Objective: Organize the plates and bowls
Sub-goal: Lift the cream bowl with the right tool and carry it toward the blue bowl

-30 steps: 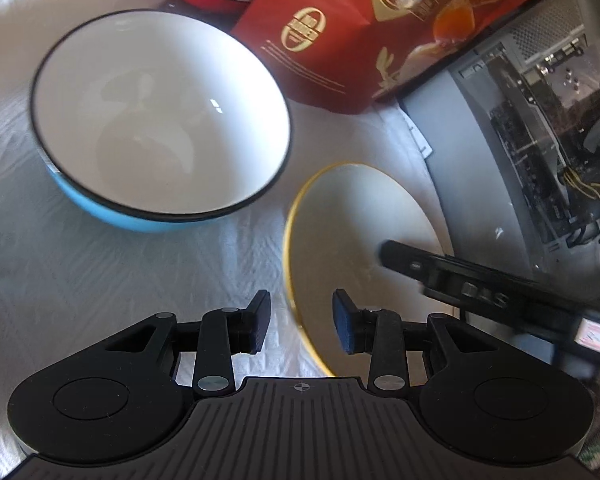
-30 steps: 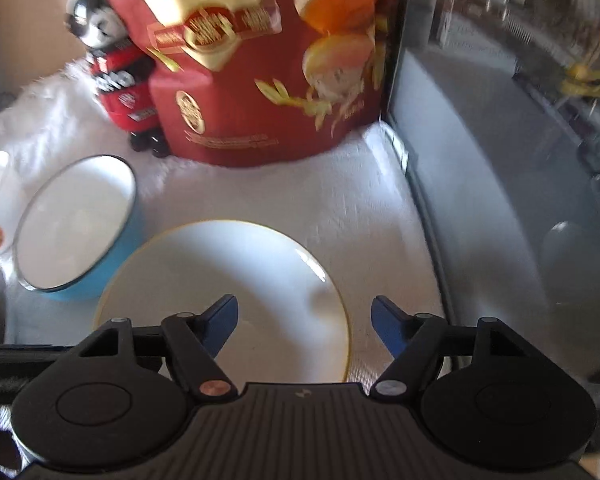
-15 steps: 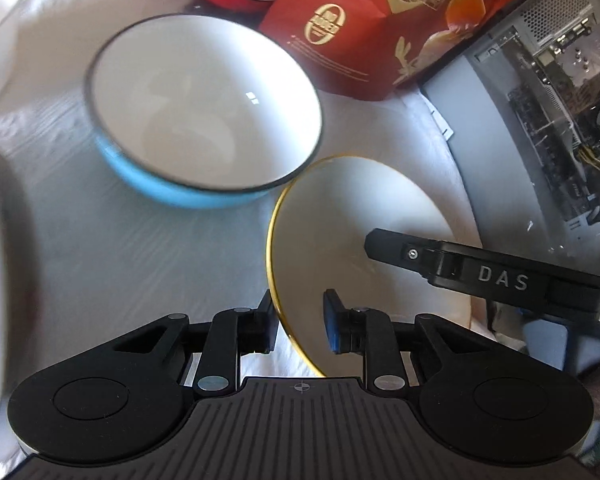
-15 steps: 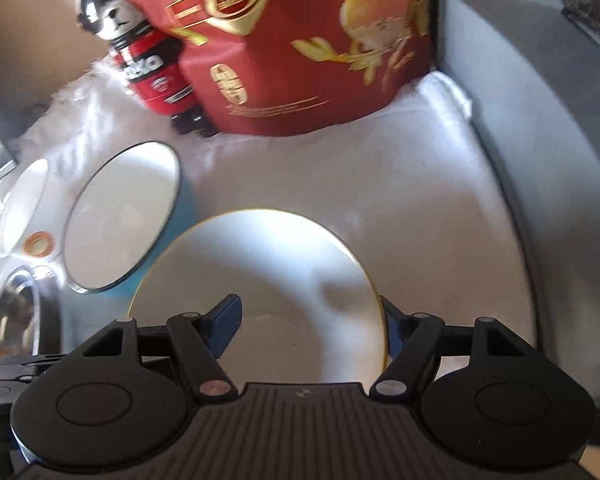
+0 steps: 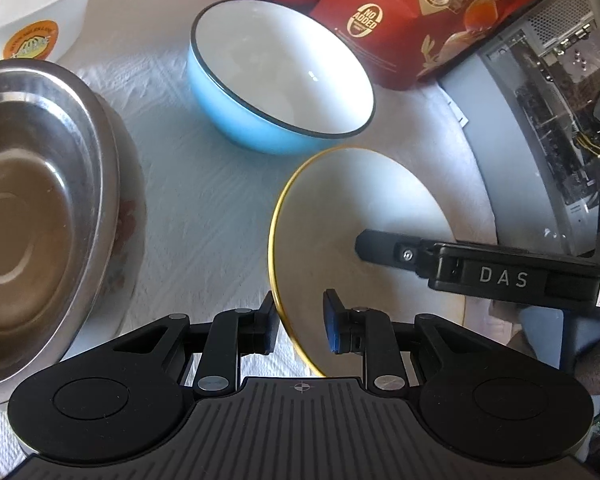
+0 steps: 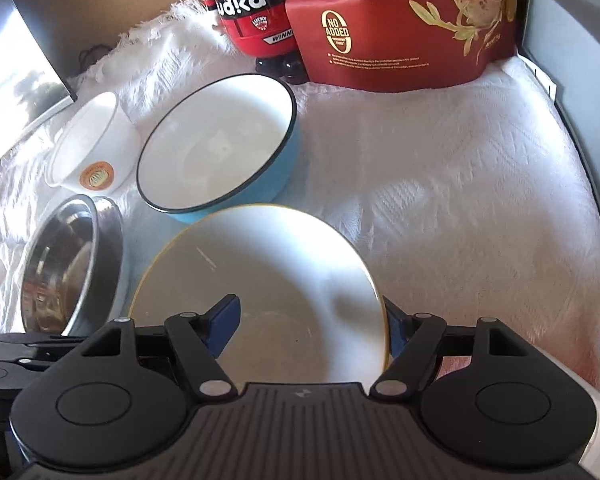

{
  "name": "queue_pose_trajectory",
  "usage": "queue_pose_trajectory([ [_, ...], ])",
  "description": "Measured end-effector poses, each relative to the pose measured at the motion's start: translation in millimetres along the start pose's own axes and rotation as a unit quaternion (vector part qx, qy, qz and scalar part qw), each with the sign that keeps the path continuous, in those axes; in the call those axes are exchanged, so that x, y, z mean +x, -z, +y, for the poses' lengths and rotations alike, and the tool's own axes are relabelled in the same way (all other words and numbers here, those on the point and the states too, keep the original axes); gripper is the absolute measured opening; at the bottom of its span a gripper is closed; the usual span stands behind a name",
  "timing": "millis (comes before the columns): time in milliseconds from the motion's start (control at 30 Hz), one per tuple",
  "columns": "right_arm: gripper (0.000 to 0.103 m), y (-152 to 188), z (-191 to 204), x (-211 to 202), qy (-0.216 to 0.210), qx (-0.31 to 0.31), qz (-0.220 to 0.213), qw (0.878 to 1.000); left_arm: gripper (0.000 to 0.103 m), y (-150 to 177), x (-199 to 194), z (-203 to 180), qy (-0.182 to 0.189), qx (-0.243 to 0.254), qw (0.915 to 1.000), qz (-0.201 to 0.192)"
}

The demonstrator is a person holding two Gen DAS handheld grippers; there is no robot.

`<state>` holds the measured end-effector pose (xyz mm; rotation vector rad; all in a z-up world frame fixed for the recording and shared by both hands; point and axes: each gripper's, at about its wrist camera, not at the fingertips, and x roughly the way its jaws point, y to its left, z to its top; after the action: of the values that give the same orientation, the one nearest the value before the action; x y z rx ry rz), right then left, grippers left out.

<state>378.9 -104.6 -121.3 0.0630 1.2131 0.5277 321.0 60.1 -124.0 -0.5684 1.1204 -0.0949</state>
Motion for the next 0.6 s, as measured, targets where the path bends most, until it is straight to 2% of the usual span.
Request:
queue_pose_trajectory([
  [167, 0.075, -3, -6, 18, -0.014, 0.020, 0.030, 0.999, 0.026, -5, 5, -3, -0.012, 0.006, 0.9999, 0.003],
  [300, 0.075, -1, -7, 16, -0.022, 0.031, 0.025, 0.999, 0.026, -6, 8, -3, -0.020, 0.013, 0.9997, -0.001],
  [433, 0.075, -2, -6, 11, -0.033, 0.048, 0.024, 0.998, 0.026, -7, 7, 1, -0.008, 0.012, 0.9999, -0.001],
  [600, 0.075, 3, 4, -2, -0.034, 0.055, 0.010, 0.998, 0.026, 0, -17, 0, -0.006, 0.028, 0.9994, -0.021],
])
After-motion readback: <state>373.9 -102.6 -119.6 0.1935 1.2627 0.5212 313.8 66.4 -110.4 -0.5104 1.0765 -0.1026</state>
